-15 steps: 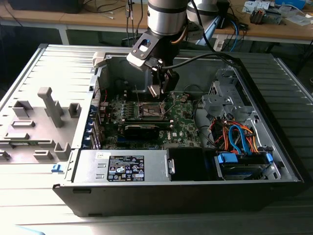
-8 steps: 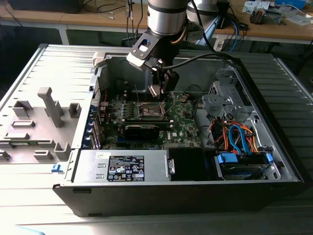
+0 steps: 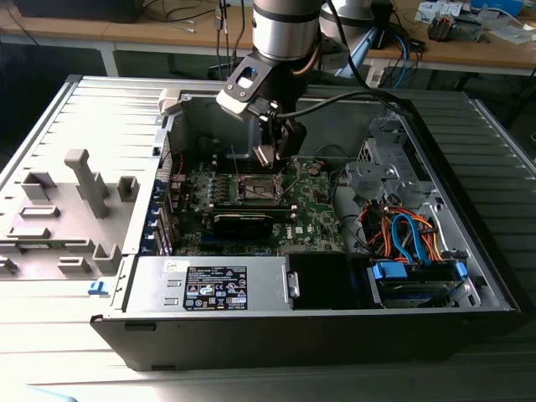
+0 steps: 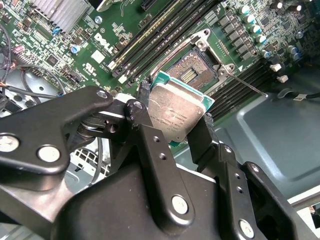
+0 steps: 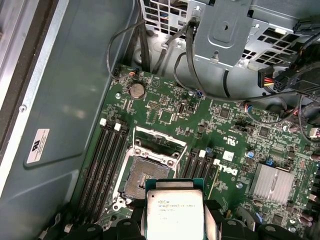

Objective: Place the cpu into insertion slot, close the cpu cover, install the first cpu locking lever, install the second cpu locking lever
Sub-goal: 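Place the cpu into insertion slot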

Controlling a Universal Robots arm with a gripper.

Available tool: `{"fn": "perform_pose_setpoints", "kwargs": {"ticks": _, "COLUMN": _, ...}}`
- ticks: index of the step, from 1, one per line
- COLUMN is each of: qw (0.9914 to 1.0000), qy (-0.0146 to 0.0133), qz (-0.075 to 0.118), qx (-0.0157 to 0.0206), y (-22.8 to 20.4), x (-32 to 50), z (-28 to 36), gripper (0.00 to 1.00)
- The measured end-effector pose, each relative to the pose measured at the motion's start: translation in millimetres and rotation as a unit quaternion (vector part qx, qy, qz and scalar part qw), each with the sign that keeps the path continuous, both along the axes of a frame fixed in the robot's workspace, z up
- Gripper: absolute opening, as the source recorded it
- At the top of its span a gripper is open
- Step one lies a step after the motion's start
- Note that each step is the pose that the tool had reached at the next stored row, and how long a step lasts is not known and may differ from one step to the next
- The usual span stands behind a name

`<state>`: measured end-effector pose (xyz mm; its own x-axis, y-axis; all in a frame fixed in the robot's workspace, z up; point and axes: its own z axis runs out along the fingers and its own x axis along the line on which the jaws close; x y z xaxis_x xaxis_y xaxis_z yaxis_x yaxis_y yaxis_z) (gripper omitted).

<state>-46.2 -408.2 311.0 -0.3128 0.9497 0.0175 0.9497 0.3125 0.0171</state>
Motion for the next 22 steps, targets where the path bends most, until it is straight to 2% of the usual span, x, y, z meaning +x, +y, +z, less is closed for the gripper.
{"fn": "perform_pose_setpoints", "kwargs": {"ticks": 22, "qw": 0.99995, "qy": 0.0, "qz": -0.01, "qx": 0.0, "y": 0.0, "x": 0.0, "z": -0.3, "gripper": 0.55}}
